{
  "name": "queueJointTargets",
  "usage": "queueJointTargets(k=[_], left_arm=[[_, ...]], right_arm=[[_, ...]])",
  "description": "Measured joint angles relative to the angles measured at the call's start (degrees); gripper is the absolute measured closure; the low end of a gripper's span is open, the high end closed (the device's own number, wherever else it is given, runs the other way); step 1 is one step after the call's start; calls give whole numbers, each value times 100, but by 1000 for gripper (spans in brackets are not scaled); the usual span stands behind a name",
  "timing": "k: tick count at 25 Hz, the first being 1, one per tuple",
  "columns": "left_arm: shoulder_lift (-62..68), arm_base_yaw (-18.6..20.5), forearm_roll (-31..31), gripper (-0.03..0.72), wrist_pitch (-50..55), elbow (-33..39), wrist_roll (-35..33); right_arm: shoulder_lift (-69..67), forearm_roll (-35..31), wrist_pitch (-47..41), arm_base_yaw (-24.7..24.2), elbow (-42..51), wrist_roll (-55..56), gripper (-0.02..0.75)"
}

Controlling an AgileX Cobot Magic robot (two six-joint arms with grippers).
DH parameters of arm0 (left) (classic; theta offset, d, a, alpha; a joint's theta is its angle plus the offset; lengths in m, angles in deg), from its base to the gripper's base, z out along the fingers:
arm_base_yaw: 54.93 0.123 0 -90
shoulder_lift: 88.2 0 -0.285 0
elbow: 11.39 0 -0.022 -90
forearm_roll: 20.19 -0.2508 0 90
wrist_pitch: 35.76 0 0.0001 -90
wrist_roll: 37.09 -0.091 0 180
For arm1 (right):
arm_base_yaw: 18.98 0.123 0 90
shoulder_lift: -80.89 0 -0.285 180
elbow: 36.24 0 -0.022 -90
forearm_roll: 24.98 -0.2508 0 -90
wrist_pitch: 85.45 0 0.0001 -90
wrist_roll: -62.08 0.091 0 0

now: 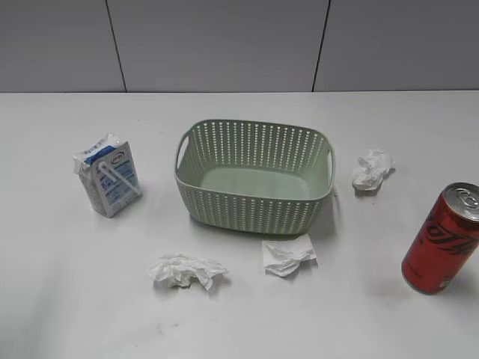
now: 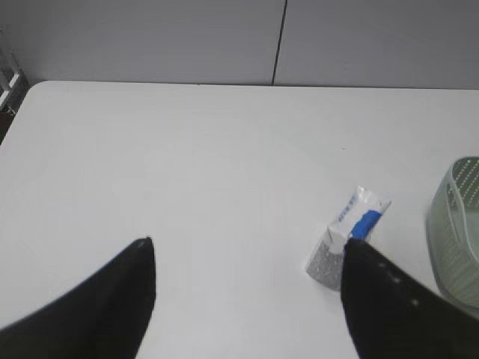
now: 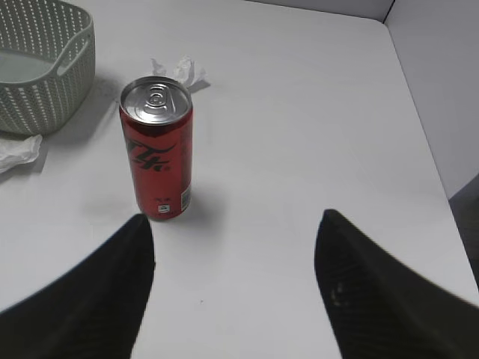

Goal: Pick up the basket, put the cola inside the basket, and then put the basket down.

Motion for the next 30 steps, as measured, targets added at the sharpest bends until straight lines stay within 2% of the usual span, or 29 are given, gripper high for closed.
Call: queueJointTargets(k=[6,9,18,23,26,30], left_arm=[[1547,-14,154,105,633,-1539,-92],[2309,-209,177,105,924,-2231,-131],[4691,-1414,94,105,2239,-4231,-138],[5901,-2171,-119,105,2651,-5208,235],[6582,-2516,-249,105,2864,-5718,500],[7360,-2736,-256,105,2983,-6230,818]], right_arm=[[0,0,0,0,0,6,228],[0,0,0,0,0,6,228],[0,0,0,0,0,14,228],[0,0,0,0,0,14,228],[0,0,0,0,0,14,228],[0,0,0,0,0,14,228]])
